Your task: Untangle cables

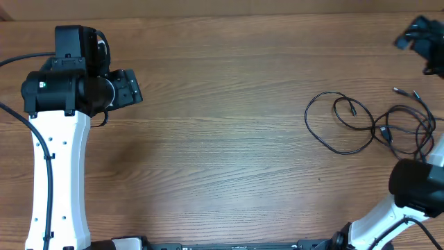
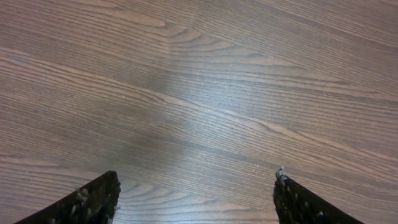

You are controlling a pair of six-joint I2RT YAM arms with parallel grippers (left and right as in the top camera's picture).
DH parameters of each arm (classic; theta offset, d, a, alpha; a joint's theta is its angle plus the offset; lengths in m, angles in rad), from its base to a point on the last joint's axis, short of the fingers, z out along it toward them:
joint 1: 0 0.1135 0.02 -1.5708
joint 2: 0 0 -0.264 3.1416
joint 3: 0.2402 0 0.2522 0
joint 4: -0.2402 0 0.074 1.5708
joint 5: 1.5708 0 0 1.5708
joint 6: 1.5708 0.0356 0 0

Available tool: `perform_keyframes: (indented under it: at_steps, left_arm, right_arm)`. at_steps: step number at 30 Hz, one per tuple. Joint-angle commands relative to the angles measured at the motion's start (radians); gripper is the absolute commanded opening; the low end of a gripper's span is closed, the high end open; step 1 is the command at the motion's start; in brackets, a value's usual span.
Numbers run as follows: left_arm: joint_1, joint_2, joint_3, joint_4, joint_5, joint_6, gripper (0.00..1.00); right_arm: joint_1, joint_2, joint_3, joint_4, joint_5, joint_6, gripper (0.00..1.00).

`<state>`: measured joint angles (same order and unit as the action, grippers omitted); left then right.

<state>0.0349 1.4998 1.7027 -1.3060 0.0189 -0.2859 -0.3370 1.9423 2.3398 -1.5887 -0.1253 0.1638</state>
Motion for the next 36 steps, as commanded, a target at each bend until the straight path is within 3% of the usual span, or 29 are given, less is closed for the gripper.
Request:
perform_keyframes:
  at_steps: [1,9,17,24,27,36]
  left_arm:
    - [0.006,-0.014,0.017,0.001,0.008,-0.007,0.79]
    - [0.006,-0.014,0.017,0.001,0.008,-0.007,0.79]
    - [0.006,-0.014,0.017,0.001,0.026,-0.007,0.79]
    - [0.006,-0.014,0.017,0.001,0.026,-0.006,0.79]
    - [0.006,-0.014,0.017,0.001,0.026,-0.006,0.79]
    - [0.005,-0.014,0.017,0.0,0.026,-0.005,0.81]
  right_arm:
    - [0.063,0.005,-0.079,-0.003,-0.06,-0.084,1.0]
    - [0.219,0.005,-0.425,0.154,-0.059,-0.081,1.0]
    - [0.343,0.005,-0.714,0.457,0.11,0.174,1.0]
    - [0.404,0.005,-0.853,0.685,0.15,0.316,0.96]
    - [0.421,0.005,-0.893,0.775,0.151,0.341,0.89]
    - [0.428,0.005,-0.991,0.855,0.286,0.496,0.88]
